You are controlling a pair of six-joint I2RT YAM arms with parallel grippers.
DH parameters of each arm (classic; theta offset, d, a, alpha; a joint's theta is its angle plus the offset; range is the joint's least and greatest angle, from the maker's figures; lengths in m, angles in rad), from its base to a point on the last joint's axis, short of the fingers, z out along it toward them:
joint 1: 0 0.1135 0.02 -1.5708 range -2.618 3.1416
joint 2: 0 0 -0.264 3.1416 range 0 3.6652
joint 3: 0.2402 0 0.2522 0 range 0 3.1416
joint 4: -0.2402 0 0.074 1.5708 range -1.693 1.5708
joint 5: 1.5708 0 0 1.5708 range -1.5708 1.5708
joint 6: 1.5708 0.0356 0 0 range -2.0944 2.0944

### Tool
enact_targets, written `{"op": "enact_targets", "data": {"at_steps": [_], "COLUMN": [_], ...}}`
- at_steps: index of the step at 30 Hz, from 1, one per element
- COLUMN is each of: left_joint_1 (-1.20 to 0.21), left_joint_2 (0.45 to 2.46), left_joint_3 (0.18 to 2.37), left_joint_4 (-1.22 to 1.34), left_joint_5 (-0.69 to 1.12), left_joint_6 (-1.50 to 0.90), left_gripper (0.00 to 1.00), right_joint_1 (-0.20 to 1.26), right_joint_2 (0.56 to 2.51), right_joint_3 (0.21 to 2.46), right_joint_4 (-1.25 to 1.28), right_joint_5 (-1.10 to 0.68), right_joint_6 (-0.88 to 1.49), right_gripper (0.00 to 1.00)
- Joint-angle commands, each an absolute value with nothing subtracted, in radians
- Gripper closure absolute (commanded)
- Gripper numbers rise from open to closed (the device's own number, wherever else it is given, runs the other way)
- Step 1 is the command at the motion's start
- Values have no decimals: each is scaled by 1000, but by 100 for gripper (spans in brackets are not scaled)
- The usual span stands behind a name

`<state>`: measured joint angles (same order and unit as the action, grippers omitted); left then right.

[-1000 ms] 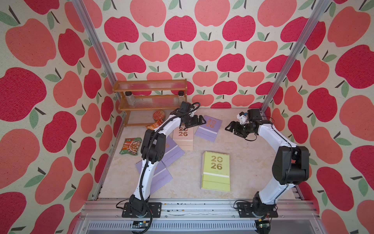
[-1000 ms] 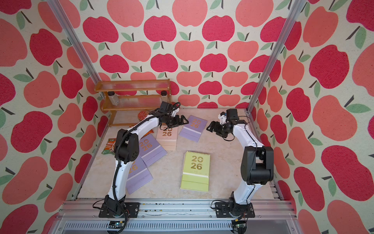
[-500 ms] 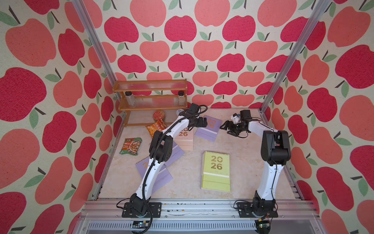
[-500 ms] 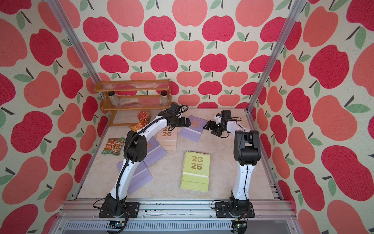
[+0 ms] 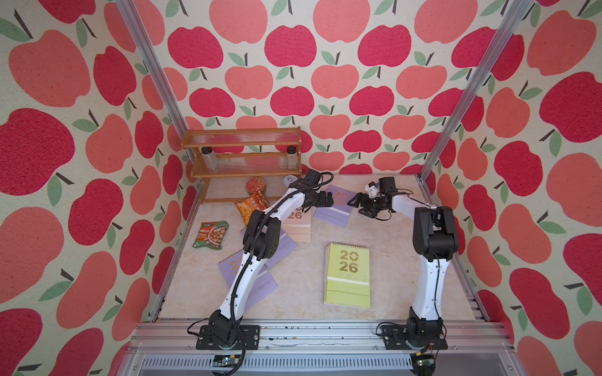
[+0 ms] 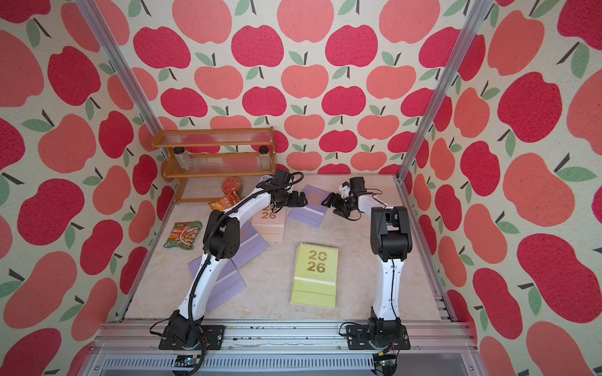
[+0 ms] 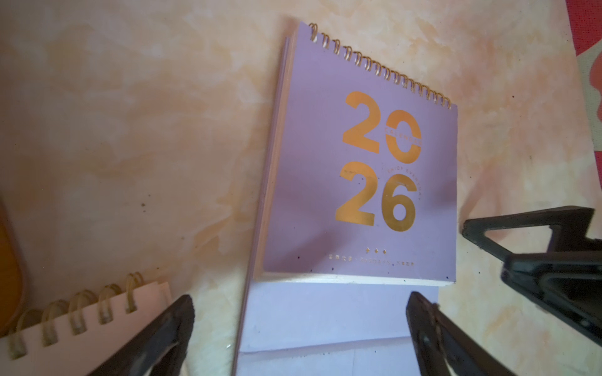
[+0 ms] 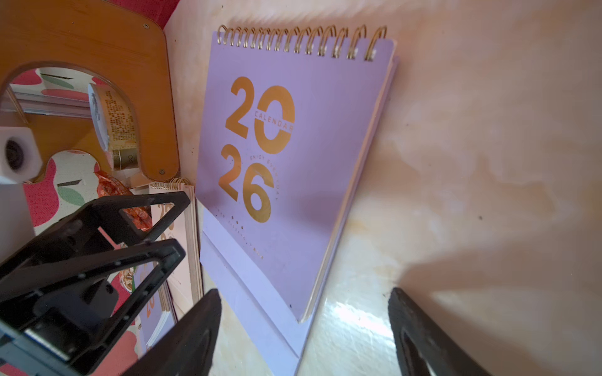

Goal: Stack the calendars
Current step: Pick up the calendar at the center of the board.

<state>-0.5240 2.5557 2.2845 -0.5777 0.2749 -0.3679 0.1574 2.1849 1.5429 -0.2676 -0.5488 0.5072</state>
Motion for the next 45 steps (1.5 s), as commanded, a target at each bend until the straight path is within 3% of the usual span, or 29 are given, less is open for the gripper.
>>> {"op": "enact_targets", "data": {"at_steps": [1,20,35,45], "left_joint_1": [-516,-538,-573,-572], "left_joint_2": [2596,2677,2668,2640], "left_joint_3": [2318,2401,2382,2345], "left_joint_4": [-547,-541,-511,-512], "left_joint_5": [333,530,615,638], "left_joint_6": [-367,-374,-369,-355], "left_gripper": [0,0,1,1], "right_joint_1": [167,179,129,83], "right_joint_2": [2216,2300,2299,2262], "right_joint_3": [1565,1547,1311,1166], "right_joint_4": [-261,-151,388,583], "right_joint_5": [-537,-644,-883,-880], "right_joint_6": [527,586,850,928], "right_gripper": [17,18,24,26]}}
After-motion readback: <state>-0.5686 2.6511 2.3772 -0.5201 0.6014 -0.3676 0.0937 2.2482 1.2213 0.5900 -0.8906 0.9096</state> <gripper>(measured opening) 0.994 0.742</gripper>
